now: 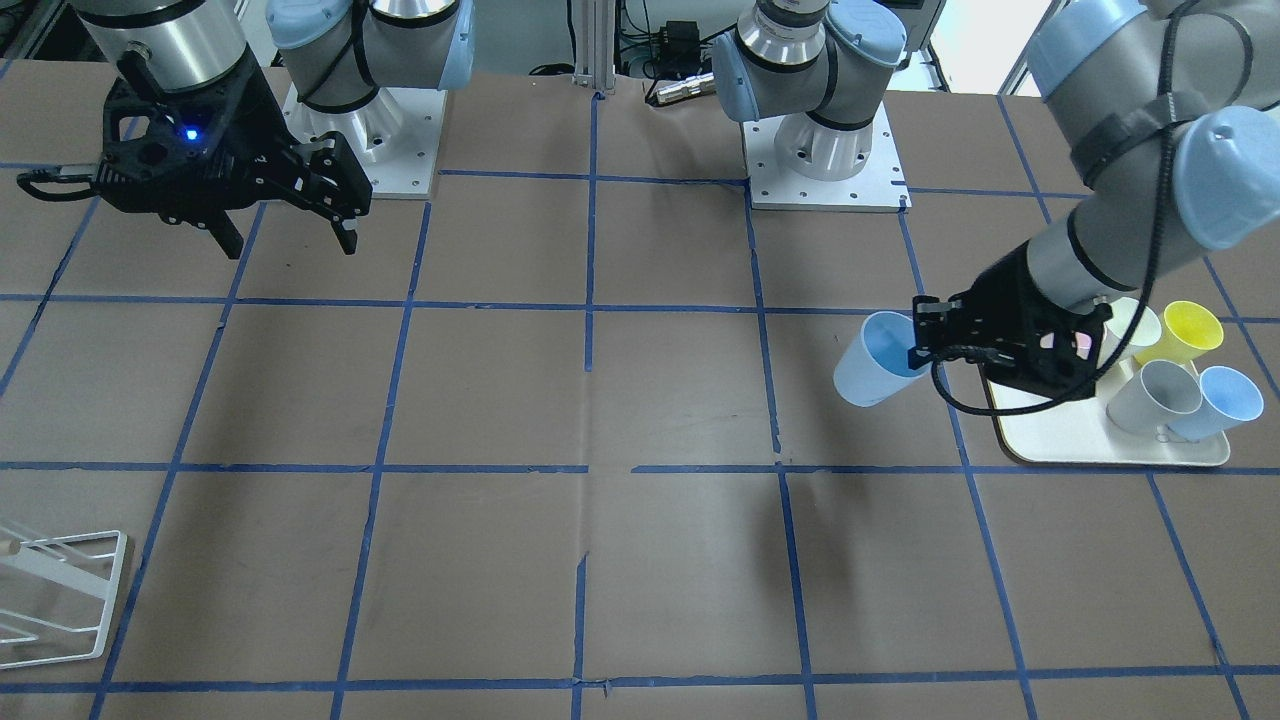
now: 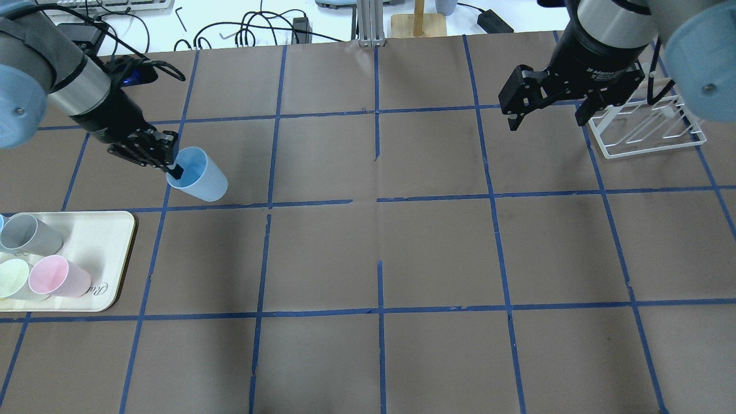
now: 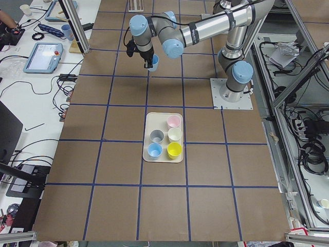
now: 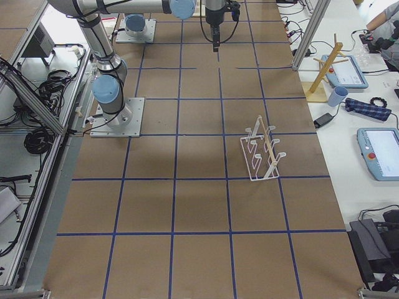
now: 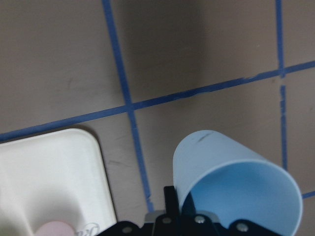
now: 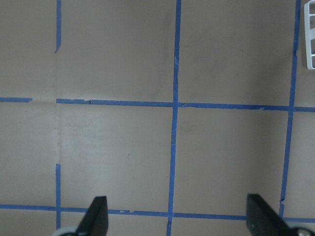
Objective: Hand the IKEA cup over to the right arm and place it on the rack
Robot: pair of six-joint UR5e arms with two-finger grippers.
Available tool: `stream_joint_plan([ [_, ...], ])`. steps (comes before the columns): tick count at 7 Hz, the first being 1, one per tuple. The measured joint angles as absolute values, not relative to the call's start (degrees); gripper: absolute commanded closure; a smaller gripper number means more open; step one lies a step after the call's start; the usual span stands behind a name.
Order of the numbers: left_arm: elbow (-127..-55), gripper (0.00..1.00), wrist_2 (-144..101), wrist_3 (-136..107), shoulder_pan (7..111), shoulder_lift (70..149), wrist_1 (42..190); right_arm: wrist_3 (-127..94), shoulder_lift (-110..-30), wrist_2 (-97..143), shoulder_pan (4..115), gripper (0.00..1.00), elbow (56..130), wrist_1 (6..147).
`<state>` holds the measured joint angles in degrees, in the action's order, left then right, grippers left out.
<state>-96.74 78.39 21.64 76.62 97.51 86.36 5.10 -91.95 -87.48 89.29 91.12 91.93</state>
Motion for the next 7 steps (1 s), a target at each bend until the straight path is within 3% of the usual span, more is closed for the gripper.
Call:
stream_joint_plan([
  [3,-98.7,1.0,68.24,14.02,84.22,95.04,87.92,14.14,-91.88,-80.08,87.23,0.0,92.09,91.85],
  [7,-99.55,1.0,35.83,12.42,84.68,92.0,94.99,37.96,-92.2,-62.38,81.55,0.0,92.21,91.44],
])
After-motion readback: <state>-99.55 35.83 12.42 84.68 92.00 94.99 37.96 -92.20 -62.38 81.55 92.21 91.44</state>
